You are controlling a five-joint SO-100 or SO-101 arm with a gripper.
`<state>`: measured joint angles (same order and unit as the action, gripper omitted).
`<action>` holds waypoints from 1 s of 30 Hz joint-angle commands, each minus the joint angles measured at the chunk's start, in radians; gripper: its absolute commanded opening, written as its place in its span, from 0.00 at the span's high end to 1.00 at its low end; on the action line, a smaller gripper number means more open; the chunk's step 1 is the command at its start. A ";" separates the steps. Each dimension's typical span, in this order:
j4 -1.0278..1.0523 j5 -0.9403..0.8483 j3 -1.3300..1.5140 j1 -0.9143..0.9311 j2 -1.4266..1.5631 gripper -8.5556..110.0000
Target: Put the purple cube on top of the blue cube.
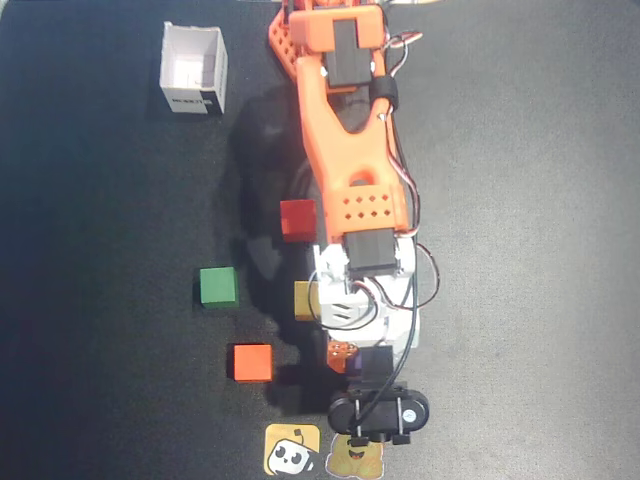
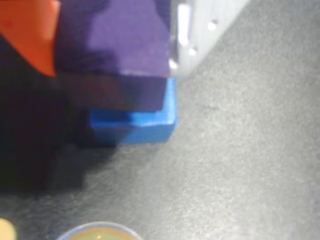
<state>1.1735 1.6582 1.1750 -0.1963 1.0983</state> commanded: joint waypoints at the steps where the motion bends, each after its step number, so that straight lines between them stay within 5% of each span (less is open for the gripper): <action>1: -0.008 0.011 -0.051 -0.011 0.005 0.86; 30: -0.107 0.037 0.046 -0.018 -0.005 0.87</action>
<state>1.0799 1.6889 1.2210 -0.2071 1.0815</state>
